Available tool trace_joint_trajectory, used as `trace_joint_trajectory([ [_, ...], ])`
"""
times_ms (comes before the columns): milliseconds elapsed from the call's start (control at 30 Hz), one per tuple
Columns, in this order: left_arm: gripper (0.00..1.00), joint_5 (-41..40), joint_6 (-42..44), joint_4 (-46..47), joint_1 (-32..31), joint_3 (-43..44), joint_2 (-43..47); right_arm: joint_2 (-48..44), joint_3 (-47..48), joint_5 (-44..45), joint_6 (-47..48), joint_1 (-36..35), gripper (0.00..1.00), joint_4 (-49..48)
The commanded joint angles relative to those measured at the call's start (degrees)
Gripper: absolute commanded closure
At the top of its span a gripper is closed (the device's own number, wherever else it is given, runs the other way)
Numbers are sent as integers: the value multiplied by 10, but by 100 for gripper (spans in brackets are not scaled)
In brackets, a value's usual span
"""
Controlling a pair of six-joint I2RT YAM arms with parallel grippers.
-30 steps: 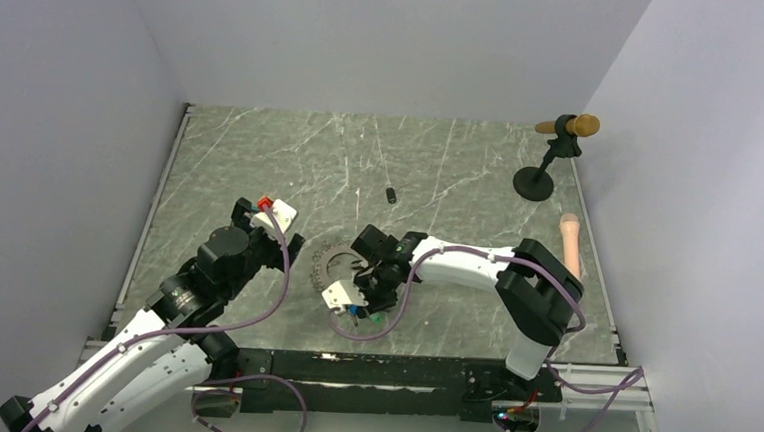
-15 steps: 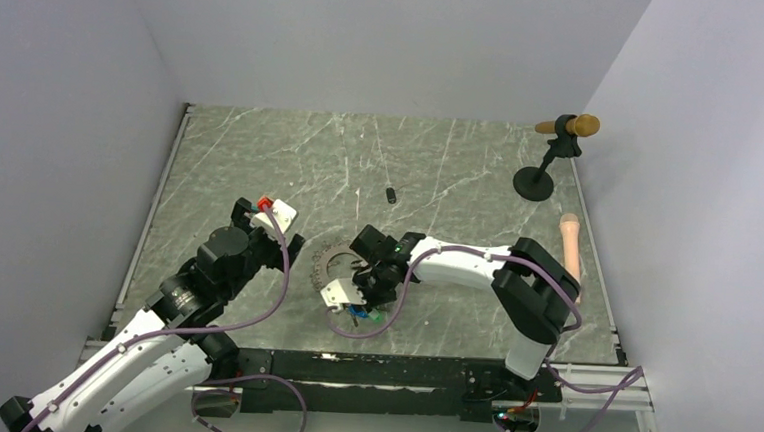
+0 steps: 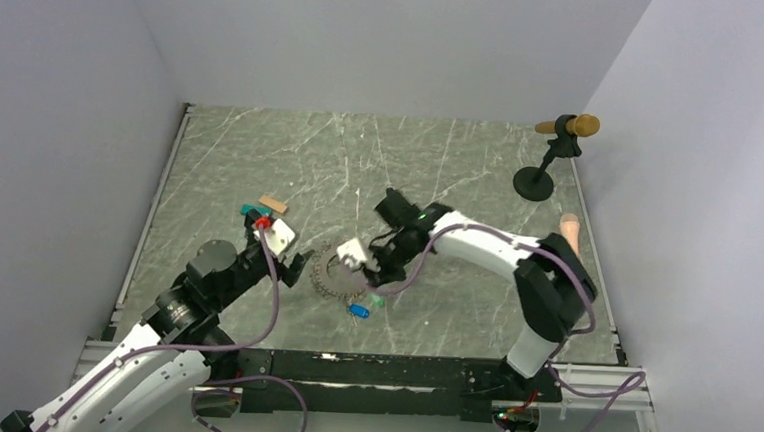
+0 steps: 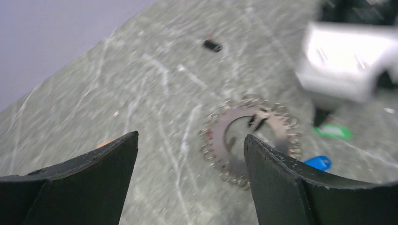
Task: Put the keys on the keyring
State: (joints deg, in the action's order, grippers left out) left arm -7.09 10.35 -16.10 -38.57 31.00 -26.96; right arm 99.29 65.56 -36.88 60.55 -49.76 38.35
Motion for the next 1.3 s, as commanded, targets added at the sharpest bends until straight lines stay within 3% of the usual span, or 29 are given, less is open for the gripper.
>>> trace_joint_trajectory([
  [0, 16, 227, 7, 146, 2, -51, 35, -83, 35, -219, 32, 94, 100, 80],
  [167, 31, 339, -103, 340, 2, -96, -13, -116, 36, -368, 82, 163, 100, 125],
  [300, 42, 368, -179, 419, -1, -83, -113, -128, 29, -393, 94, 186, 100, 130],
  [400, 40, 357, -198, 440, -17, -56, -178, -145, 12, -377, 35, 200, 100, 72],
  [600, 40, 330, -196, 439, -43, -25, -243, -153, 4, -442, 40, 236, 100, 80],
  [733, 38, 341, -231, 479, -50, -32, -267, -162, -7, -395, -39, 238, 100, 11],
  [800, 34, 331, -277, 501, -51, -33, -278, -166, -15, -360, -91, 238, 100, -31],
  [833, 27, 310, -310, 508, -51, -32, -283, -166, -19, -347, -113, 239, 100, -51],
  [900, 16, 269, -383, 509, -52, -26, -296, -166, -24, -321, -144, 238, 100, -79],
  [1000, 14, 233, -455, 467, -57, -4, -316, -167, -29, -283, -175, 239, 100, -106],
  [1167, 16, 185, -538, 303, -72, 80, -368, -167, -36, -249, -211, 238, 100, -138],
  [1267, 24, 173, -561, 291, -85, 92, -392, -169, -37, -247, -218, 239, 100, -143],
])
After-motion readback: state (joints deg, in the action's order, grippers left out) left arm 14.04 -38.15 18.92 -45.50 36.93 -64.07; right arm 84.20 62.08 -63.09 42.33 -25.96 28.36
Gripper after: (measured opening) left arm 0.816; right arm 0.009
